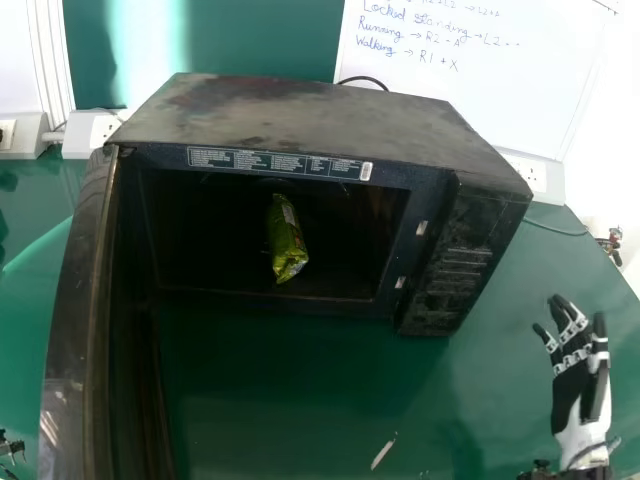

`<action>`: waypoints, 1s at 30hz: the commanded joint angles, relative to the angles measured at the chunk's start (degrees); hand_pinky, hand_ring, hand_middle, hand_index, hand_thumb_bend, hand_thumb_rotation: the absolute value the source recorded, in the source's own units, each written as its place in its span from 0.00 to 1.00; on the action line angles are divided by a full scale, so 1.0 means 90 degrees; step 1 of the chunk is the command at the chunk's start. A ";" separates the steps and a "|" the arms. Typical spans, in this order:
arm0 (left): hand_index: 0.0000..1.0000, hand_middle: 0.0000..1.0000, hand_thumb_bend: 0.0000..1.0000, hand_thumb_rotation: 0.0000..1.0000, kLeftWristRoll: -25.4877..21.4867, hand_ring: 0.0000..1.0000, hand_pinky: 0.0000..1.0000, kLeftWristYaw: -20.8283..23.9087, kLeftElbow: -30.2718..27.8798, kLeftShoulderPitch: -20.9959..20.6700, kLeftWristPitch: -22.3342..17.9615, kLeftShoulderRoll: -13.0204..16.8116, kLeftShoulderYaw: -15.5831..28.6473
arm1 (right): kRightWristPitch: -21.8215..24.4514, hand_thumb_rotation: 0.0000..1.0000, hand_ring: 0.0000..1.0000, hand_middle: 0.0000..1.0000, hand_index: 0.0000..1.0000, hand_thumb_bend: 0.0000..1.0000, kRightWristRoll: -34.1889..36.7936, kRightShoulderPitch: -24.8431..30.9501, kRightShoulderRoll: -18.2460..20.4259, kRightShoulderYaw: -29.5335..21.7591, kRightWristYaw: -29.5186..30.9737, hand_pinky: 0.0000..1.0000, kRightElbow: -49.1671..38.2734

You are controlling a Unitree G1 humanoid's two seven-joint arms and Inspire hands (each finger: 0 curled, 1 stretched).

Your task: Put biscuit inside oven

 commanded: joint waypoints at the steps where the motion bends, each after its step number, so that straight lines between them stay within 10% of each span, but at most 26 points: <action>1: 0.98 0.92 0.92 1.00 -0.0095 0.93 1.00 -0.0072 0.0022 0.0044 -0.0102 0.0036 0.0018 | 0.0065 0.71 0.91 0.88 0.83 0.82 0.0397 -0.0140 0.0050 -0.0200 0.0202 0.89 0.0289; 8: 1.00 0.91 0.91 1.00 0.0037 0.94 0.99 -0.0161 0.0389 -0.0169 -0.0673 -0.0034 -0.0023 | 0.0549 0.76 0.92 0.90 0.86 0.78 0.1671 -0.0542 0.0228 -0.0542 0.0566 0.90 0.0936; 22: 1.00 0.95 0.94 1.00 0.2283 0.98 1.00 0.0667 0.3039 -0.1183 -0.4190 -0.0028 0.0085 | 0.2366 0.81 0.91 0.90 0.86 0.78 0.3251 -0.0843 0.0246 -0.1109 0.0255 0.92 0.1213; 30: 1.00 1.00 0.87 1.00 0.4915 1.00 0.99 0.2190 0.3421 -0.1770 -0.5029 -0.0313 0.0792 | 0.2873 0.79 0.95 0.95 0.94 0.78 0.3809 -0.0964 0.0281 -0.1289 0.0199 0.97 0.1271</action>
